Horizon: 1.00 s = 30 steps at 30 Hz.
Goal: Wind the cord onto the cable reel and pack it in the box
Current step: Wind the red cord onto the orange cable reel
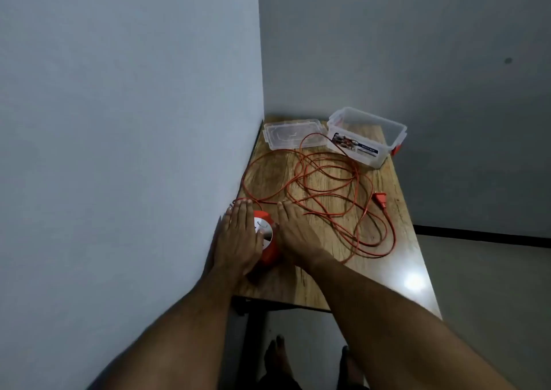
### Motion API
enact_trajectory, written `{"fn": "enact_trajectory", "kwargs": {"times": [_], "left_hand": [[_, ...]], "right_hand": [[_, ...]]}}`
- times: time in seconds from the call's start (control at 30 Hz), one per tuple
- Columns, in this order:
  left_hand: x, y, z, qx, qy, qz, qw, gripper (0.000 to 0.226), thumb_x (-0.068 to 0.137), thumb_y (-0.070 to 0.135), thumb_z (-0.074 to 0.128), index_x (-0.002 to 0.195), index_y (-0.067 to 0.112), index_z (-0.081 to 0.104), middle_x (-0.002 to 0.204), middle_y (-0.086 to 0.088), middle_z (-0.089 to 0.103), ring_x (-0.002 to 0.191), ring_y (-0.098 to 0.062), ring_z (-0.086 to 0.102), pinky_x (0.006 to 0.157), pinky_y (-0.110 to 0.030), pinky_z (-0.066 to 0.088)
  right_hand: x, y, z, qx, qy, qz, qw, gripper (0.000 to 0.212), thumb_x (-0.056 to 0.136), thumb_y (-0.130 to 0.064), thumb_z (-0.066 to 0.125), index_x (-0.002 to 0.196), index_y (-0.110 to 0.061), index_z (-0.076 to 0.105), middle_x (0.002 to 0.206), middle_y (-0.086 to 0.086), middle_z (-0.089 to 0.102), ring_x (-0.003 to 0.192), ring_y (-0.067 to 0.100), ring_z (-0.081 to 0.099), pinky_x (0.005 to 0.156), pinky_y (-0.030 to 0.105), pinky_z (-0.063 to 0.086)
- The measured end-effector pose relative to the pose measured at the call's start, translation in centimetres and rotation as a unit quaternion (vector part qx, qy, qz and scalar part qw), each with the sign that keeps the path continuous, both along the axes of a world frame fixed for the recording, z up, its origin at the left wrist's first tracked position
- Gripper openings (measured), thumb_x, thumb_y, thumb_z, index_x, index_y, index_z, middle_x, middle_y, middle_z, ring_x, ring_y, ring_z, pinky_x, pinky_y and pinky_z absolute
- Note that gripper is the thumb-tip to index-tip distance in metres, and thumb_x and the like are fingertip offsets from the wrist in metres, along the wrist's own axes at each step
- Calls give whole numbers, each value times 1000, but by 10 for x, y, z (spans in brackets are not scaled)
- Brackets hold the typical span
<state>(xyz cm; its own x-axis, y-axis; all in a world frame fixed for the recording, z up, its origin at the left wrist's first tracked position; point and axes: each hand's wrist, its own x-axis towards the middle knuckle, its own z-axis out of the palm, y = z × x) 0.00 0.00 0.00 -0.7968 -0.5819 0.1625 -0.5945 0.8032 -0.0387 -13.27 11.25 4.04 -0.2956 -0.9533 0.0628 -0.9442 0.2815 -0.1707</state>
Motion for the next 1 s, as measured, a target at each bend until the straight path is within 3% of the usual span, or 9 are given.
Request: {"fn": "enact_trajectory", "kwargs": {"times": [0.07,0.13,0.27,0.37,0.5,0.7,0.9,1.0], "left_hand": [[3,-4,-7,33,-18,13,999,77,107,47,-5,160,-3,20,166,-25,20,155,-43,21,126,-55,21],[4,-7,-16,42,-21,3,999,81,106,48,-8,158,-6,26,164,-27,26,152,-45,28,124,-56,26],[3,-5,-28,74,-11,11,997,82,108,49,3,146,-7,50,149,-27,51,136,-46,54,114,-57,43],[3,-4,-27,57,-7,10,998,80,108,48,3,148,-4,48,152,-26,49,140,-44,50,118,-58,37],[1,-3,-25,61,0,17,998,78,108,46,5,148,-4,48,152,-26,50,140,-44,49,118,-58,38],[2,-4,-27,43,9,-2,999,70,101,44,30,146,-4,51,149,-25,53,136,-44,54,116,-57,40],[3,-8,-32,34,1,-3,999,74,109,45,8,149,-5,46,153,-26,47,141,-45,48,117,-58,39],[-3,-11,-29,36,5,4,999,72,107,45,15,153,-4,41,157,-25,42,145,-44,42,120,-57,34]], "right_hand": [[4,-5,-3,-20,-61,-5,998,52,107,-21,45,145,13,39,154,36,34,146,48,31,122,51,22],[9,-6,-1,-2,-86,6,996,52,103,-19,56,139,16,45,150,38,38,138,51,39,118,52,29],[13,-10,-7,9,-152,1,988,72,105,-35,50,156,4,19,161,23,26,148,34,26,122,35,17],[13,-16,-12,-13,-223,-43,974,66,103,-32,51,156,-1,25,157,18,34,145,31,33,120,37,26],[10,-24,-19,-37,-226,-76,970,54,98,-26,52,147,-6,39,144,13,47,131,26,42,112,38,37],[6,-32,-21,-43,-250,-101,962,43,89,-22,61,127,-8,49,128,12,50,119,27,43,102,41,40],[-3,-36,-23,-48,-289,-91,952,46,86,-20,64,128,-10,48,131,12,49,120,29,48,98,37,44],[-7,-39,-17,-77,-332,-102,934,54,83,-17,67,134,-13,48,134,11,47,118,31,54,100,45,49]]}}
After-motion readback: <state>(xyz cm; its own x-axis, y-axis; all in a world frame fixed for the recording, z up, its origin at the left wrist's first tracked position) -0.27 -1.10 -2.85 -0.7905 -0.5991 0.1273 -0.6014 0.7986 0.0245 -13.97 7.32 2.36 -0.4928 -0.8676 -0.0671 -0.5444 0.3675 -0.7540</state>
